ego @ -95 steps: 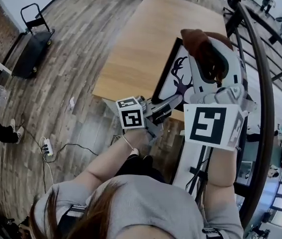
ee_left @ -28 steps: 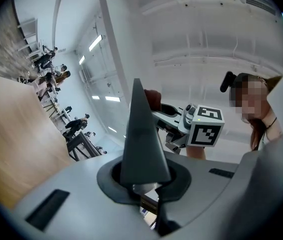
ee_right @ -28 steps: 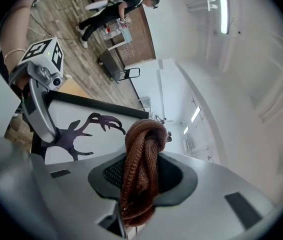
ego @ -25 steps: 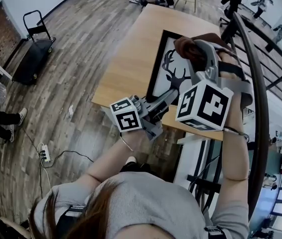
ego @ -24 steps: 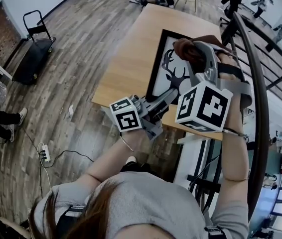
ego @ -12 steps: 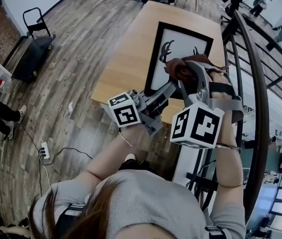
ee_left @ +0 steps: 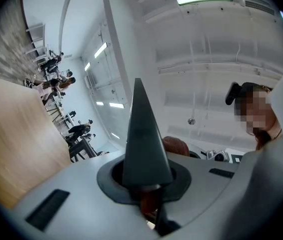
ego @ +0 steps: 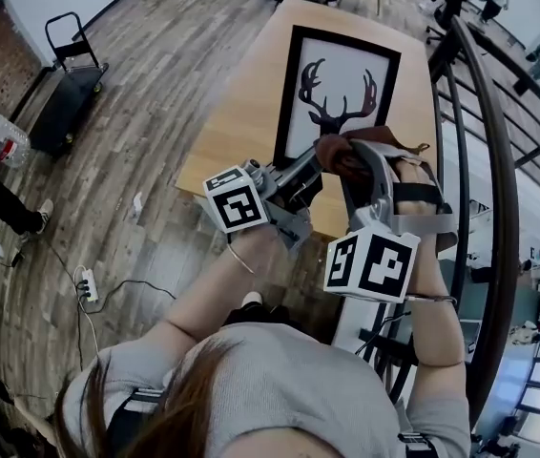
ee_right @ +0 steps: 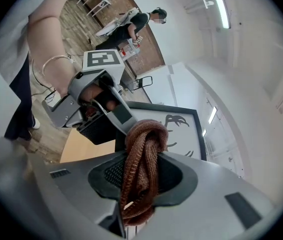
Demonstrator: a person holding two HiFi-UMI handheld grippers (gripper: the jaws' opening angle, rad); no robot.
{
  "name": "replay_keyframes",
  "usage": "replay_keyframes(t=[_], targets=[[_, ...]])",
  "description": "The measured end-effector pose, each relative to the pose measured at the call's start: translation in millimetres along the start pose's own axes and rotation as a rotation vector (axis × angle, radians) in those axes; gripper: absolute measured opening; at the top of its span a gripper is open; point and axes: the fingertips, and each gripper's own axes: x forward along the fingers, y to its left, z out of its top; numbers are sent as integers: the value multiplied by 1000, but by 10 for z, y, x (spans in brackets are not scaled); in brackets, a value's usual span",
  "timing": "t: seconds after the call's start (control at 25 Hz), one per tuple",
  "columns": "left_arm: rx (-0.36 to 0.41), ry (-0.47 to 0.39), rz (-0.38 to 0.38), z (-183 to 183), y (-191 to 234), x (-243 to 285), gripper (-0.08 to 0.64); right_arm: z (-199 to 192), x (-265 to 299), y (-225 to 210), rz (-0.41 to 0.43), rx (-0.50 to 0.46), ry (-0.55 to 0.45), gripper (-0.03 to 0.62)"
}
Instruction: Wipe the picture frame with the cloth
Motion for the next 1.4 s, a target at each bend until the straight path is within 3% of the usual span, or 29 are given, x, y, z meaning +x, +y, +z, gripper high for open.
replay_keyframes(t=[0.24, 0.48, 0.84, 0.96, 1.2, 1.4], targets=[[-1, -23, 14, 183, 78, 11, 17, 60, 46, 61, 20, -21, 8, 133], [-12, -39, 21, -55, 57, 30, 17, -140, -125, 366, 31, -18, 9, 133], [24, -26, 30, -57, 46, 38, 17, -173, -218, 504, 67, 1, -12, 133], [30, -8, 25, -48, 3, 27, 17, -212, -275, 130, -3, 63, -12, 133], [14, 31, -4, -48, -74, 7, 17, -389, -281, -1112, -236, 133, 41, 133], [-7, 54, -36, -32, -138, 1, 17, -478, -31, -1592, -282, 90, 116, 133]])
